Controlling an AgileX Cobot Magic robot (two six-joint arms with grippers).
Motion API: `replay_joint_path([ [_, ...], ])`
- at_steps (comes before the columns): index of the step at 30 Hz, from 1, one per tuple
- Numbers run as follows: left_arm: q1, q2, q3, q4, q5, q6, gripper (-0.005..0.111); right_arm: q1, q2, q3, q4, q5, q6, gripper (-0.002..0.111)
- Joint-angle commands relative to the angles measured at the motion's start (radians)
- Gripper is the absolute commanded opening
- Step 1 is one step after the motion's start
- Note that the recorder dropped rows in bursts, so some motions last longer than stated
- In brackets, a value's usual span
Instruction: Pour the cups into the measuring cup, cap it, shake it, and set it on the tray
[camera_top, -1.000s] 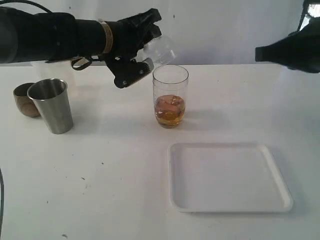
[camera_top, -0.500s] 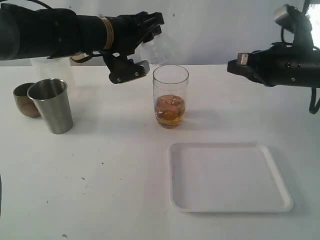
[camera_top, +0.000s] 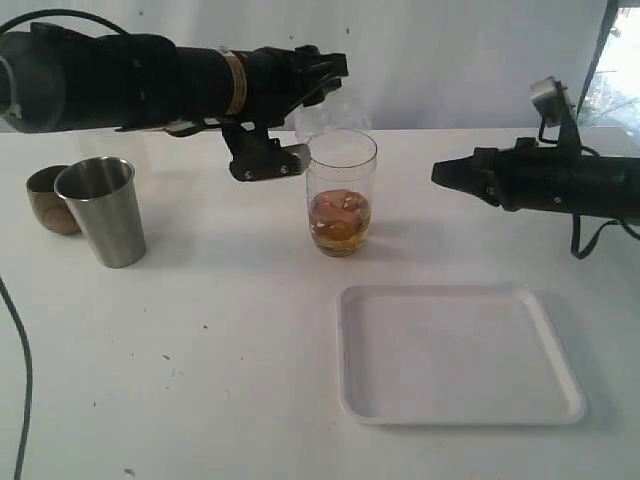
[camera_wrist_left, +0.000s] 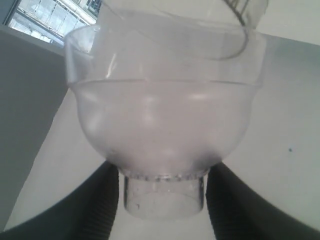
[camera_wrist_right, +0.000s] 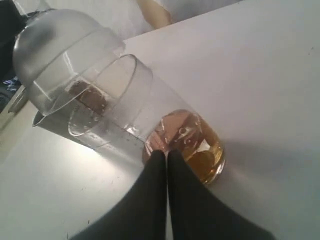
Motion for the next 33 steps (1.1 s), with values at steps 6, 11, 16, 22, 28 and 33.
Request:
replay_joint_path([
  [6, -0.008, 0.022, -0.025, -0.003, -0.001, 0.023, 0.0, 0.069, 0.103, -0.093, 0.003, -0.055, -0.014, 0.0],
  [11, -0.01, 0.022, -0.025, -0.002, -0.001, 0.036, 0.0, 0.097, 0.13, -0.135, 0.003, -0.077, -0.014, 0.0],
  [16, -0.01, 0.022, -0.025, 0.003, -0.001, 0.048, 0.0, 0.098, 0.13, -0.142, 0.003, -0.099, -0.014, 0.0],
  [22, -0.012, 0.022, -0.025, 0.012, 0.009, 0.048, 0.0, 0.123, 0.155, -0.166, 0.003, -0.101, -0.014, 0.0],
  [28, -0.019, 0.034, -0.025, 0.014, 0.017, 0.05, 0.0, 0.145, 0.177, -0.194, 0.003, -0.101, -0.003, 0.0],
  [33, -0.021, 0.057, -0.025, 0.028, 0.021, 0.05, 0.0, 0.145, 0.177, -0.2, 0.003, -0.095, 0.013, 0.0],
])
